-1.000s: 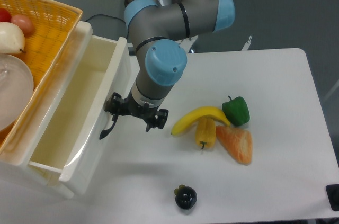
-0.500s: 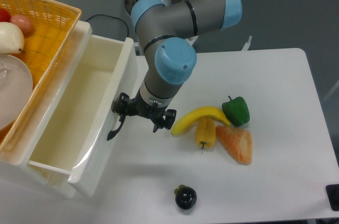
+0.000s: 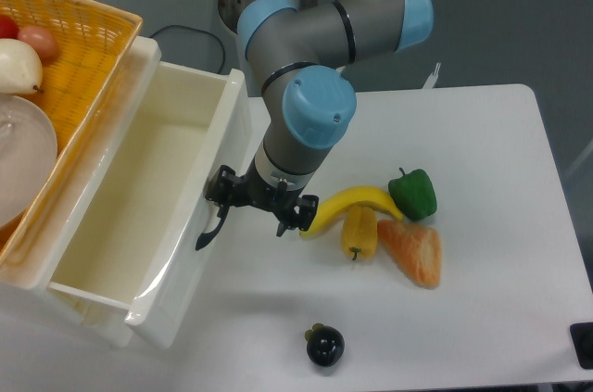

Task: Slide open the top white drawer
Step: 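Pull the upper drawer handle outward away from the cabinet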

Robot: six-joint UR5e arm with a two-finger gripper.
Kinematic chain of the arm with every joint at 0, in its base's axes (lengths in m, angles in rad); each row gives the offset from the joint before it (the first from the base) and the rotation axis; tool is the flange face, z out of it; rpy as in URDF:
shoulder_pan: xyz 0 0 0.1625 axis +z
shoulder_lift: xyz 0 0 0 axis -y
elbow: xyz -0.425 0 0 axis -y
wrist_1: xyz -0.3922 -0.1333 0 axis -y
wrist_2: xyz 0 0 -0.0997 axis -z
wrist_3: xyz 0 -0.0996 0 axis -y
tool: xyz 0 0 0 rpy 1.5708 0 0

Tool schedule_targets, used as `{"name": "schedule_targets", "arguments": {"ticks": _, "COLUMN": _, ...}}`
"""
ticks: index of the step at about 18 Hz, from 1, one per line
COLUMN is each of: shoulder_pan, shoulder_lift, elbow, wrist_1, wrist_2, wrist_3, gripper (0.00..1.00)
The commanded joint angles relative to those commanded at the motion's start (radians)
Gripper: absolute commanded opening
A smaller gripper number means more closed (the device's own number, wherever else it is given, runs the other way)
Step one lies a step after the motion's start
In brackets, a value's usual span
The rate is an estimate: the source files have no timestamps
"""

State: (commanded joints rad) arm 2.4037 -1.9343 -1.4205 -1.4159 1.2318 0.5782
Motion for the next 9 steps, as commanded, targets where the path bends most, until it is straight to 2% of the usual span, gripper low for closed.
{"name": "schedule_targets", "arguments": {"ticks": 9, "shoulder_pan": 0.015, "shoulder_lift": -0.008, "elbow": 0.002, "wrist_1": 0.006, "wrist_2": 0.0, "wrist_3": 0.006, "gripper": 1.0}}
